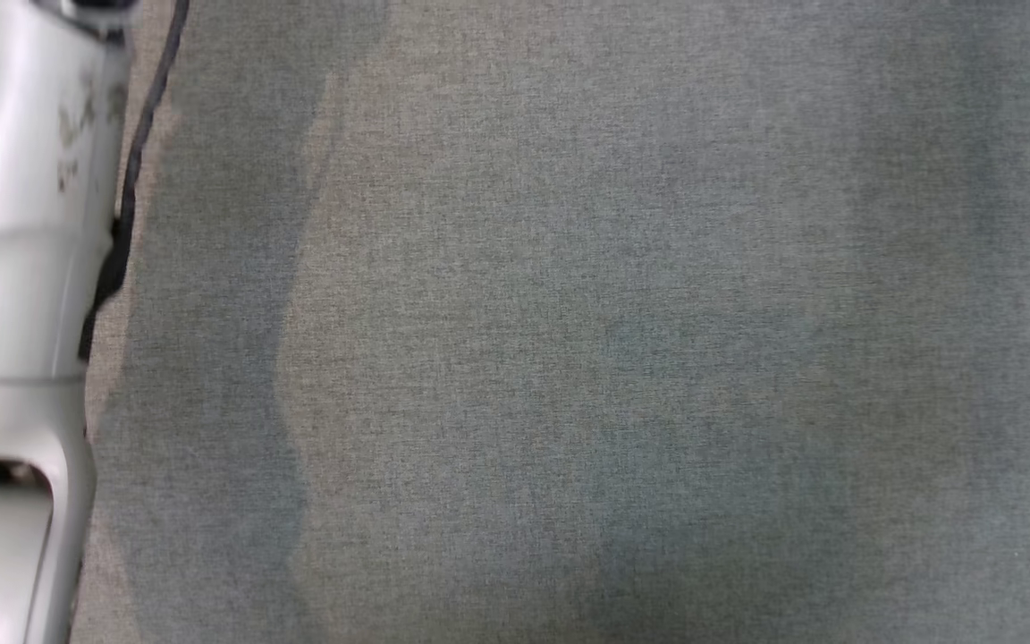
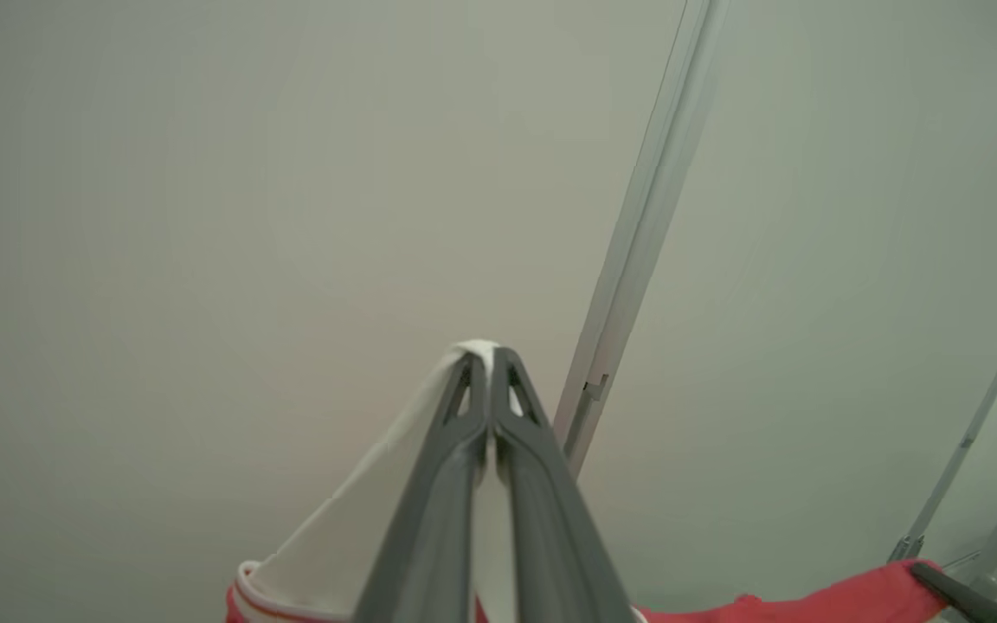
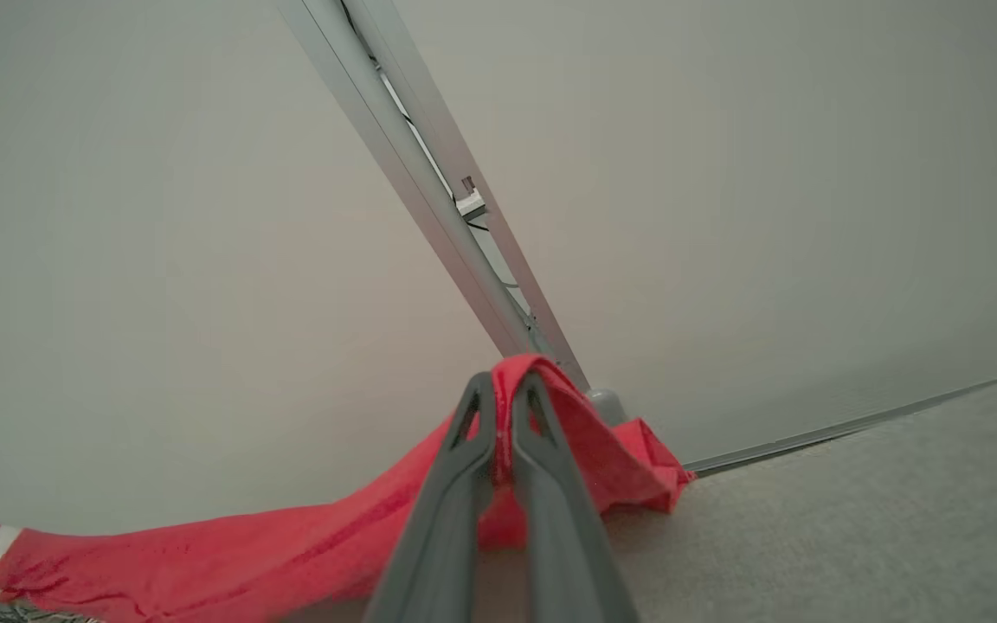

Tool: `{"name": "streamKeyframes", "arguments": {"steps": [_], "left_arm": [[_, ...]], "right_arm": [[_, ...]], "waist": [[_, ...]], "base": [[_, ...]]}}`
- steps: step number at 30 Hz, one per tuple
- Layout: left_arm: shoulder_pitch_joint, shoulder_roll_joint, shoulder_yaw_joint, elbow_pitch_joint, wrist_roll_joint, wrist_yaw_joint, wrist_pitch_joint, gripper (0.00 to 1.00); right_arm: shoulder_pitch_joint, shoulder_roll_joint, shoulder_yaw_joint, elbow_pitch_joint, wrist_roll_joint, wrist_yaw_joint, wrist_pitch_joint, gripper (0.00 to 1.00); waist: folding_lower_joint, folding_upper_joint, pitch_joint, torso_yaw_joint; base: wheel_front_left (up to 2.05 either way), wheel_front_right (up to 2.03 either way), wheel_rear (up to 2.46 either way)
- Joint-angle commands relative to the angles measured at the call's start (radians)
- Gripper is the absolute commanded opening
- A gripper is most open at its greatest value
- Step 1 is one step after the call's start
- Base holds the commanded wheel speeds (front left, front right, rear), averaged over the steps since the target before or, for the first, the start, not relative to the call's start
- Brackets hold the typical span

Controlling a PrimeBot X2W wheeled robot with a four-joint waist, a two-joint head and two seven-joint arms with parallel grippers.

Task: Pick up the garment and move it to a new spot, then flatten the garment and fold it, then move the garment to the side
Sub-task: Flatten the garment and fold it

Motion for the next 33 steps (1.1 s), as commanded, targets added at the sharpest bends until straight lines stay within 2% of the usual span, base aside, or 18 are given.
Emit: {"name": "streamKeyframes", "arguments": {"steps": [1,4,8,9,12,13,14,20,24,33], "left_arm": [[0.063,0.017,0.012,-0.049,-0.017,-0.008,-0.003,0.0],[0.193,0.045,0.033,-0.164,-0.044,-0.008,-0.006,0.0],[0.384,0.072,0.061,-0.349,-0.074,0.021,-0.003,0.0],[0.384,0.072,0.061,-0.349,-0.074,0.021,-0.003,0.0],[0.538,0.086,0.076,-0.488,-0.083,0.057,-0.003,0.0],[0.64,0.089,0.081,-0.572,-0.084,0.081,-0.004,0.0],[0.64,0.089,0.081,-0.572,-0.084,0.081,-0.004,0.0],[0.93,0.06,0.087,-0.726,-0.094,0.127,-0.008,0.0],[1.086,0.034,0.091,-0.777,-0.079,0.137,-0.009,0.0],[1.348,-0.025,0.114,-0.812,-0.03,0.138,-0.01,0.0]], "right_arm": [[0.046,-0.027,0.032,-0.026,0.035,0.0,-0.014,0.0],[0.118,-0.061,0.084,-0.073,0.102,0.0,-0.033,0.0],[0.218,-0.096,0.124,-0.128,0.19,0.0,-0.058,0.0],[0.218,-0.096,0.124,-0.128,0.19,0.0,-0.058,0.0],[0.295,-0.109,0.142,-0.167,0.242,0.0,-0.077,0.0],[0.353,-0.117,0.158,-0.191,0.256,0.0,-0.094,0.0],[0.353,-0.117,0.158,-0.191,0.256,0.0,-0.094,0.0],[0.543,-0.139,0.191,-0.282,0.236,0.0,-0.125,0.0],[0.686,-0.131,0.142,-0.362,0.21,0.0,-0.131,0.0],[1.047,-0.049,-0.017,-0.536,0.12,0.0,-0.13,0.0]], "waist": [[0.0,0.0,-0.009,-0.006],[0.0,0.0,-0.026,-0.013],[0.0,0.0,-0.058,-0.019],[0.0,0.0,-0.058,-0.019],[0.0,0.0,-0.089,-0.019],[0.0,0.0,-0.114,-0.018],[0.0,0.0,-0.114,-0.018],[0.0,0.0,-0.204,0.002],[0.0,0.0,-0.27,0.017],[0.0,0.0,-0.431,0.043]], "base": [[0.0,0.0,0.0],[0.0,0.0,0.0],[0.0,0.0,0.0],[0.0,0.0,0.0],[0.0,0.0,0.0],[0.0,0.0,0.0],[0.0,0.0,0.0],[0.0,0.0,0.0],[0.0,0.0,0.0],[0.0,0.0,0.0]]}}
